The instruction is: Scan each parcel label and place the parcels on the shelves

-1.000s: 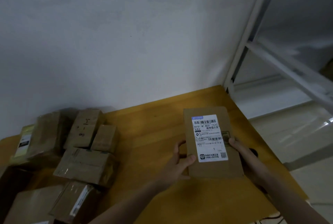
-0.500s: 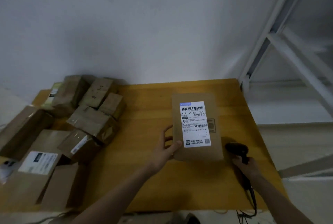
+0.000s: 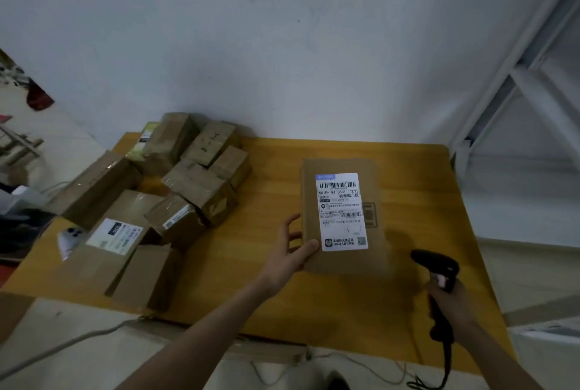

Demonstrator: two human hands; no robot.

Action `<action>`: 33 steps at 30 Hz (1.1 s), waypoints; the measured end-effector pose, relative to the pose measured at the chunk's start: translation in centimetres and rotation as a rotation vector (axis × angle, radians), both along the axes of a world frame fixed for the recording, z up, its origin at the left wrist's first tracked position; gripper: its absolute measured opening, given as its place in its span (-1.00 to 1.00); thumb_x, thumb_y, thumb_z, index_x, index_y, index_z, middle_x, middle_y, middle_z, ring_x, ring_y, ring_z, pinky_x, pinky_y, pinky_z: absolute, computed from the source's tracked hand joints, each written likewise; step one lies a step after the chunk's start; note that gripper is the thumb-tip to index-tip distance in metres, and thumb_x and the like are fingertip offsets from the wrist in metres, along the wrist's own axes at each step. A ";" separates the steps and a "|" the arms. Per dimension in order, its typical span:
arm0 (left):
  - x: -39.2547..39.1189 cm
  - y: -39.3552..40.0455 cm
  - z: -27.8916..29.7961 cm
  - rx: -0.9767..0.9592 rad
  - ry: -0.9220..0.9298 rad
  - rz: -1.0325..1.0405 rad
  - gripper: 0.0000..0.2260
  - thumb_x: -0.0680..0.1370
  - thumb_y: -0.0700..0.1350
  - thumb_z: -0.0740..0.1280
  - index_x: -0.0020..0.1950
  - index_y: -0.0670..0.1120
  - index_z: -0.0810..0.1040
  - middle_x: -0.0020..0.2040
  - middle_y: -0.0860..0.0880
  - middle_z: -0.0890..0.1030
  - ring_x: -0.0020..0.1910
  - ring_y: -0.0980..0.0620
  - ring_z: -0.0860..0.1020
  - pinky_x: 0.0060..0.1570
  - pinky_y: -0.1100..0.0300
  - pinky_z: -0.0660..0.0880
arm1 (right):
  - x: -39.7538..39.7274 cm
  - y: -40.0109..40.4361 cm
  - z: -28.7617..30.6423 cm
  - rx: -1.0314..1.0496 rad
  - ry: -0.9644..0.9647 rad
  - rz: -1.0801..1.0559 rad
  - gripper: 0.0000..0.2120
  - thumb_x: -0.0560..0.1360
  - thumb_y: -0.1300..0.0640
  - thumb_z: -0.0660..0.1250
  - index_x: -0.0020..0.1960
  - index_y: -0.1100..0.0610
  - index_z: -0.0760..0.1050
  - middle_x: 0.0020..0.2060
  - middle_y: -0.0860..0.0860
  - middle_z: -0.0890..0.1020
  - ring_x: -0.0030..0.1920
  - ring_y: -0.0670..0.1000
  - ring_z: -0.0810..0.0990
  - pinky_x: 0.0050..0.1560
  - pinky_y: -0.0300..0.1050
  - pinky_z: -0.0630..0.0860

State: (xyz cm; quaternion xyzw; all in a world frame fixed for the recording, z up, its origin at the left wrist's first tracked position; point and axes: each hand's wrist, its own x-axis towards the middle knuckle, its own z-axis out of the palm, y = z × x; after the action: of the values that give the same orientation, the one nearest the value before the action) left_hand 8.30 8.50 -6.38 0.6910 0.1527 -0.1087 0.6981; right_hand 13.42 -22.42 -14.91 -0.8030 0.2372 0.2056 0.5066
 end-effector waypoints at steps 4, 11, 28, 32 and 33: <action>-1.7 0.6 0.2 -0.023 -0.014 -0.004 -0.39 0.47 0.03 0.36 0.43 0.18 0.11 0.25 -0.02 0.45 0.08 0.11 0.58 -0.12 0.20 0.59 | -1.2 2.0 4.4 0.033 -0.071 -0.022 -0.86 0.55 0.33 0.25 -0.18 0.25 0.37 -0.45 0.16 0.41 -0.47 0.07 0.36 -0.42 -0.11 0.34; -6.3 3.9 0.4 -0.070 -0.022 0.005 -0.33 0.43 0.07 0.38 0.45 0.17 0.12 0.29 -0.04 0.42 0.16 0.03 0.54 -0.10 0.19 0.60 | -5.5 6.6 9.8 0.008 -0.125 0.030 -0.90 0.56 0.32 0.26 -0.13 0.27 0.39 -0.42 0.18 0.42 -0.45 0.08 0.37 -0.41 -0.09 0.34; -18.4 12.4 1.7 -0.071 -0.177 0.031 -0.46 0.55 -0.07 0.38 0.38 0.16 0.14 0.28 0.05 0.42 0.15 0.09 0.53 -0.10 0.25 0.58 | -22.2 21.7 23.0 -0.065 -0.398 0.128 -0.88 0.55 0.27 0.29 -0.13 0.31 0.41 -0.45 0.21 0.46 -0.47 0.11 0.42 -0.40 -0.04 0.40; -19.6 11.9 1.5 -0.056 -0.168 0.016 -0.36 0.47 0.07 0.43 0.43 0.14 0.14 0.31 0.06 0.40 0.24 0.03 0.49 0.07 0.13 0.59 | -26.4 24.1 23.6 -0.060 -0.465 0.183 -0.84 0.53 0.27 0.30 -0.21 0.24 0.40 -0.52 0.14 0.45 -0.56 0.00 0.40 -0.51 -0.13 0.39; -19.9 11.6 1.5 -0.050 -0.168 0.011 -0.36 0.45 0.09 0.43 0.41 0.14 0.15 0.30 0.06 0.40 0.25 0.02 0.48 0.11 0.12 0.57 | -27.2 24.4 23.6 -0.064 -0.488 0.190 -0.83 0.53 0.28 0.30 -0.22 0.24 0.39 -0.52 0.14 0.45 -0.58 -0.02 0.40 -0.53 -0.17 0.38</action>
State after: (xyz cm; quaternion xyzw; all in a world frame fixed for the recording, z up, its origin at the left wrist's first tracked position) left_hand -11.57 20.14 -4.86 0.6791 0.0947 -0.0502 0.7262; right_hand -13.78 1.99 8.73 -0.8630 0.0375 0.0449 0.5017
